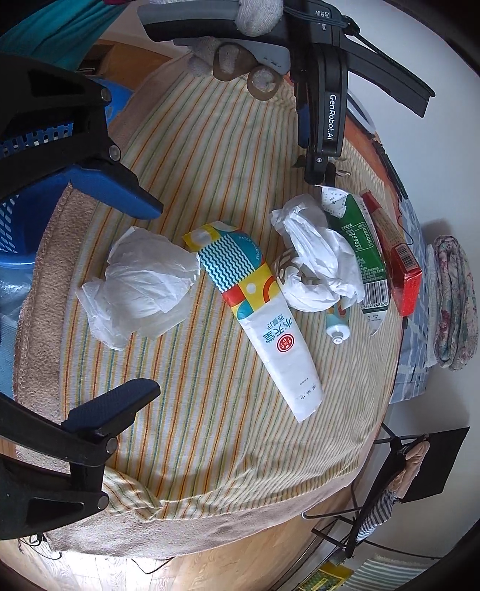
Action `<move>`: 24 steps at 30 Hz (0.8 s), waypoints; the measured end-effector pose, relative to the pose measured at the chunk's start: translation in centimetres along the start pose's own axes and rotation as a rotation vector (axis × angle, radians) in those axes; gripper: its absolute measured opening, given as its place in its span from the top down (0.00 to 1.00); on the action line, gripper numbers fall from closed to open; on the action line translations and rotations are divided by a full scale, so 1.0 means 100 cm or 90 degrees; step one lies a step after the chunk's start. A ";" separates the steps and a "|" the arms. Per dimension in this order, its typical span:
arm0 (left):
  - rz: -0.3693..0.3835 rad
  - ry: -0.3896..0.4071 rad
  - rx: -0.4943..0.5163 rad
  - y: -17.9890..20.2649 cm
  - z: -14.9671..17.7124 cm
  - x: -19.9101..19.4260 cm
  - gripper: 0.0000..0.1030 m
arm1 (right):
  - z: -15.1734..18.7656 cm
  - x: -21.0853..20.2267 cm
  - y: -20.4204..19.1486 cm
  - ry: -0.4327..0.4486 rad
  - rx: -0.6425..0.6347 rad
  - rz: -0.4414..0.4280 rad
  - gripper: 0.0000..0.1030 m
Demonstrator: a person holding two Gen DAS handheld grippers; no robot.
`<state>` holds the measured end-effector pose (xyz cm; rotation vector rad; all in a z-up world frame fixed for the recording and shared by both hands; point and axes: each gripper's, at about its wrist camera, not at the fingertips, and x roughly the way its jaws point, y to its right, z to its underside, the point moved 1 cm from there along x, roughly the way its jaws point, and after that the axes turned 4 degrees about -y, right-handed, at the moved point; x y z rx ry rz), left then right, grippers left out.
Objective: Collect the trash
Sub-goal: 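Reach the left gripper to the Snickers wrapper and close on it, then lift the Snickers wrapper with the left gripper while the right tool approaches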
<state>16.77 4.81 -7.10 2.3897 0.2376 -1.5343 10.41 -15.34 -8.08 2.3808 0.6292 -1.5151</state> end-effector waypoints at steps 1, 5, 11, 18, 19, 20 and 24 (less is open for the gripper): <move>-0.001 0.002 -0.003 -0.004 -0.001 0.000 0.59 | 0.000 0.001 0.000 -0.002 0.000 0.002 0.15; 0.012 0.001 -0.029 -0.020 -0.002 -0.003 0.79 | 0.002 0.004 0.004 -0.008 0.006 0.001 0.19; 0.002 0.013 -0.030 -0.033 0.002 -0.011 0.90 | 0.003 0.008 0.003 -0.016 0.002 -0.015 0.34; -0.014 0.005 0.036 -0.035 0.009 -0.023 0.92 | 0.005 0.004 0.005 -0.007 0.011 -0.043 0.62; -0.016 0.000 0.046 -0.034 0.012 -0.022 0.92 | 0.005 0.004 0.006 -0.009 0.013 -0.045 0.62; -0.016 -0.007 0.054 -0.034 0.017 -0.020 0.92 | 0.005 0.005 0.006 -0.011 0.012 -0.046 0.62; -0.015 -0.029 0.087 -0.028 0.033 -0.020 0.92 | 0.004 0.004 0.004 -0.014 0.014 -0.030 0.42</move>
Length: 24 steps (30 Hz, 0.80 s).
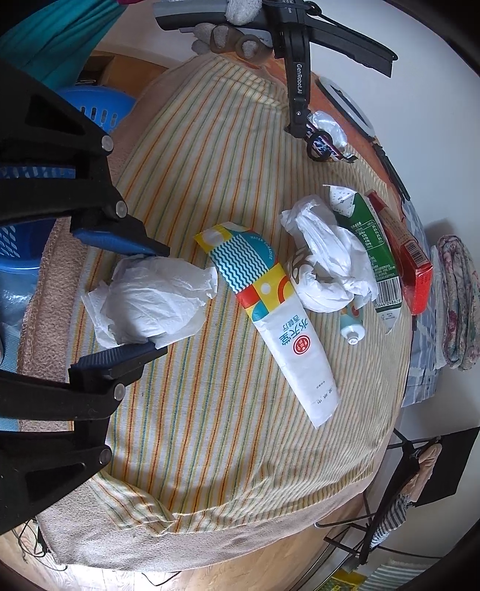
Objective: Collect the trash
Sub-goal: 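Lift the Snickers wrapper with the left gripper while the right tool approaches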
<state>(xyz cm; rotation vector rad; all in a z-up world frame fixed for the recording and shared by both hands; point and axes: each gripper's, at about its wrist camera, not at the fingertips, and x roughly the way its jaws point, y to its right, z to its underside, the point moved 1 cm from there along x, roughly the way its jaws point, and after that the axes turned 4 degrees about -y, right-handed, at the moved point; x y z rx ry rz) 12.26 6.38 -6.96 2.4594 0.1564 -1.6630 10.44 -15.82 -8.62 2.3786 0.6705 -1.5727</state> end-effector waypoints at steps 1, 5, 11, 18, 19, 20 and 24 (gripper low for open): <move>0.003 -0.001 0.010 0.003 0.003 -0.002 0.92 | -0.002 -0.002 0.000 0.003 0.002 0.016 0.27; 0.034 -0.010 0.037 0.015 0.019 -0.009 0.92 | -0.011 -0.021 -0.004 0.058 -0.001 0.021 0.21; 0.068 -0.024 0.087 0.043 0.041 -0.015 0.92 | -0.024 -0.031 -0.027 0.093 -0.023 -0.055 0.25; 0.089 -0.029 0.131 0.069 0.059 -0.017 0.92 | -0.027 -0.012 -0.060 0.061 -0.060 -0.140 0.40; 0.093 -0.030 0.133 0.071 0.060 -0.017 0.92 | -0.028 -0.009 -0.061 0.055 -0.056 -0.149 0.41; 0.095 -0.032 0.136 0.070 0.059 -0.015 0.92 | -0.029 -0.006 -0.059 0.050 -0.048 -0.159 0.41; 0.098 -0.031 0.144 0.076 0.061 -0.015 0.92 | -0.035 0.004 -0.054 0.029 -0.002 -0.217 0.48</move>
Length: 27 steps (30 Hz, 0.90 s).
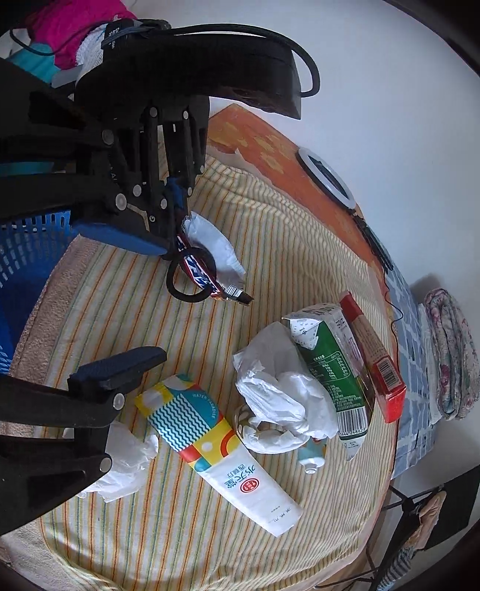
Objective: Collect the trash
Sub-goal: 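Lift the Snickers wrapper with the left gripper while the right tool approaches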
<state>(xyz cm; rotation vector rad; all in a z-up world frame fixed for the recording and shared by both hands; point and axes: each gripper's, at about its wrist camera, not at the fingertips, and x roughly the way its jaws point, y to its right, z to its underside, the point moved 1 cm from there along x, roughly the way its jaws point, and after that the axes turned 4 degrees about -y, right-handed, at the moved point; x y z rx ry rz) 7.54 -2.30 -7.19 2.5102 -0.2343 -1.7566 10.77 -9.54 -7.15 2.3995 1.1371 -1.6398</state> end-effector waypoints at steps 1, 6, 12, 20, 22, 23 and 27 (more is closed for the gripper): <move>0.002 0.000 0.000 -0.001 -0.001 0.000 0.92 | -0.001 0.001 0.002 -0.001 0.011 -0.012 0.48; 0.008 0.009 0.011 -0.002 -0.001 -0.005 0.92 | -0.007 0.011 0.001 -0.013 0.048 -0.072 0.56; 0.007 0.013 0.034 0.008 0.001 -0.004 0.93 | -0.016 0.029 -0.005 -0.027 0.080 -0.113 0.64; -0.004 0.014 0.024 0.002 0.001 -0.004 0.94 | -0.016 0.042 -0.001 -0.040 0.107 -0.130 0.91; -0.010 0.015 0.017 -0.003 0.001 -0.004 0.94 | -0.017 0.040 0.000 -0.036 0.111 -0.127 0.93; -0.010 0.016 0.013 -0.005 0.001 -0.005 0.94 | -0.016 0.035 0.003 -0.032 0.114 -0.127 0.93; -0.015 0.018 0.003 -0.011 0.001 -0.008 0.94 | -0.017 0.028 0.007 -0.014 0.115 -0.112 0.95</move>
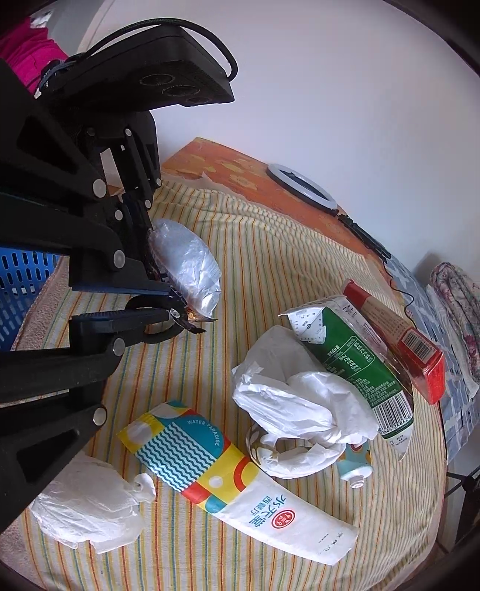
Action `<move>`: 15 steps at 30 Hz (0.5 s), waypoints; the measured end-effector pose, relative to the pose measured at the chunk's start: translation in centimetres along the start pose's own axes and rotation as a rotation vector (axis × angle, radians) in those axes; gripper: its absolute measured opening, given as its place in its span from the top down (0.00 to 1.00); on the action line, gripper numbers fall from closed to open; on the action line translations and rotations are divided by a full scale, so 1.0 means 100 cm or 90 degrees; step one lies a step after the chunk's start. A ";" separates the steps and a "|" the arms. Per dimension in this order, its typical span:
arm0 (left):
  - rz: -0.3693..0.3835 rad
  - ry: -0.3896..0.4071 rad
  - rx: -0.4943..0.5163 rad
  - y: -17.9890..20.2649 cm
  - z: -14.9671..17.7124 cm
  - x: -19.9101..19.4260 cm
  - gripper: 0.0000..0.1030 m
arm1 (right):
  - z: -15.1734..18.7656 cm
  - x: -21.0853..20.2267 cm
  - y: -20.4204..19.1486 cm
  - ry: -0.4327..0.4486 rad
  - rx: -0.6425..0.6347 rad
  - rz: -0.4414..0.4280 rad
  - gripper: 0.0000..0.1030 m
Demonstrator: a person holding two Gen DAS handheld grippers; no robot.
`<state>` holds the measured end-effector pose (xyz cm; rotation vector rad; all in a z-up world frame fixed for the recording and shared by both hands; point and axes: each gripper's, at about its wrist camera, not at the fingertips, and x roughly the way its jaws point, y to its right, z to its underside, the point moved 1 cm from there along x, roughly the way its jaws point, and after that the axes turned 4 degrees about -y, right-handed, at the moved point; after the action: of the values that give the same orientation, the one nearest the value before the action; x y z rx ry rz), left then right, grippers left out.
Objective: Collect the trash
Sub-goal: 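Lift the Snickers wrapper with the left gripper while the right tool approaches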
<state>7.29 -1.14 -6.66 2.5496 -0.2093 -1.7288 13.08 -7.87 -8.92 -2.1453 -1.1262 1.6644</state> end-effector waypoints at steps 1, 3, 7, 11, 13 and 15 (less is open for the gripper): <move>-0.006 0.002 0.002 -0.001 0.000 -0.001 0.94 | 0.000 -0.001 0.000 0.002 0.000 0.003 0.95; -0.016 0.005 0.006 -0.001 0.001 -0.002 0.94 | 0.000 -0.004 0.003 0.006 0.002 0.008 0.95; -0.016 0.005 0.000 -0.004 0.003 -0.003 0.95 | 0.002 -0.016 0.007 0.022 -0.007 0.024 0.99; 0.000 -0.003 -0.014 -0.007 0.005 -0.001 0.95 | 0.006 -0.027 0.001 0.030 -0.040 0.048 0.88; 0.002 -0.005 -0.017 -0.008 0.005 0.000 0.95 | 0.006 -0.024 -0.004 0.027 -0.048 0.037 0.66; 0.011 -0.006 -0.025 -0.010 0.005 0.001 0.95 | 0.005 -0.017 -0.007 0.016 -0.058 0.057 0.52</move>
<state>6.92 -0.13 -7.05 2.5050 -0.1941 -1.7224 12.20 -8.66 -7.48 -2.2974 -1.1352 1.6487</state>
